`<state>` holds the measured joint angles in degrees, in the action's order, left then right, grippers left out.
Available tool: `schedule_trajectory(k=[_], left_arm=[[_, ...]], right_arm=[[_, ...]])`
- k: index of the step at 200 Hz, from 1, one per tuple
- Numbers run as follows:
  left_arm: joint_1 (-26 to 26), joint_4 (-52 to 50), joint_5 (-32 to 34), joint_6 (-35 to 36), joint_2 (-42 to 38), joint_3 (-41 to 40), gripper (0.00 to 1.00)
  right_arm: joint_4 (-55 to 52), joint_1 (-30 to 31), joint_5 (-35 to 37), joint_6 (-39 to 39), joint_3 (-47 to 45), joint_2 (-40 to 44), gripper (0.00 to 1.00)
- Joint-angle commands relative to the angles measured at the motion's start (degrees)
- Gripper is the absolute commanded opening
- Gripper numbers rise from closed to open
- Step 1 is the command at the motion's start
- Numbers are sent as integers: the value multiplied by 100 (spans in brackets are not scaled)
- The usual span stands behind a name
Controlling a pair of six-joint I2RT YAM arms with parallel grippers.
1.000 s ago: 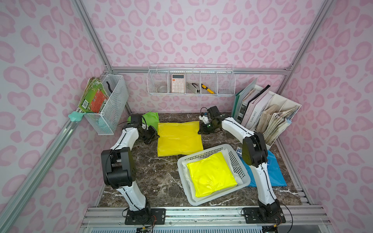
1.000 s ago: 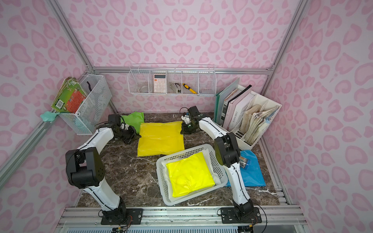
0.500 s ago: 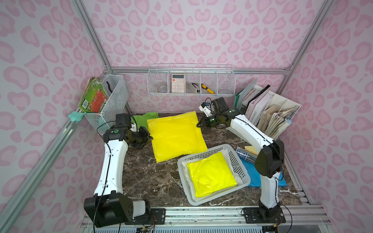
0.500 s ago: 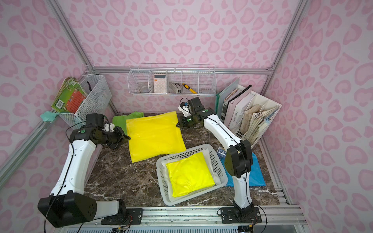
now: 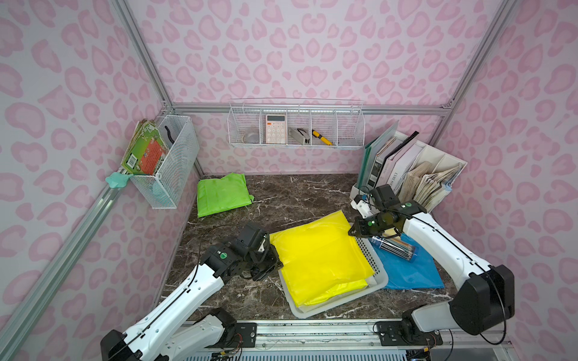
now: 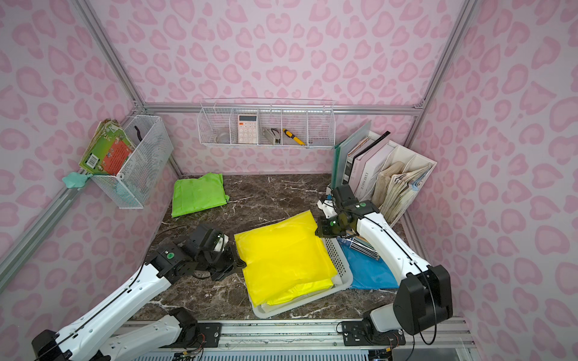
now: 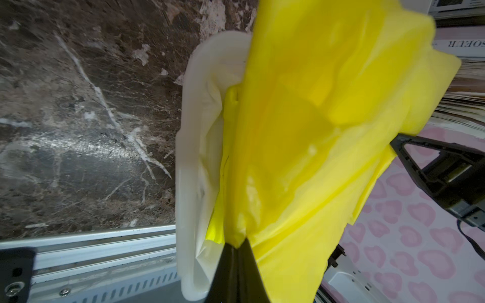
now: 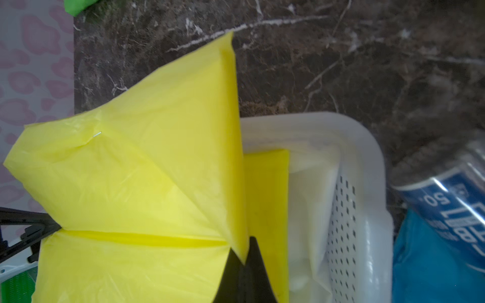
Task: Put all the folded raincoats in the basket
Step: Place the raincoat in the basket.
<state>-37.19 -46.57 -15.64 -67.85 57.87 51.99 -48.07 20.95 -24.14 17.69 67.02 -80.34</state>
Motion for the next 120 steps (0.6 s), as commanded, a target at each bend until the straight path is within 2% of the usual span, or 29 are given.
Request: schedule_trajectory(k=[1,10,23,40,120], left_arm=[[-496,452,560,-544,462,-72,0],[-688,657,575,-513,808,42,0],[-970,507,984,-460,1224,349,0],[-1140,646,1260,-501,1499,421,0],[-1158,500,1543,-737,1333,-285,0]], right_arm=[[272,-90,534,-9,-335,217,0],[241,-100,497,6,-370,201,0],[247,-101,408,-20,-417,131,0],[312,-108,657,12,-450,97,0],[621,-112,516,24,-847,-23,0]])
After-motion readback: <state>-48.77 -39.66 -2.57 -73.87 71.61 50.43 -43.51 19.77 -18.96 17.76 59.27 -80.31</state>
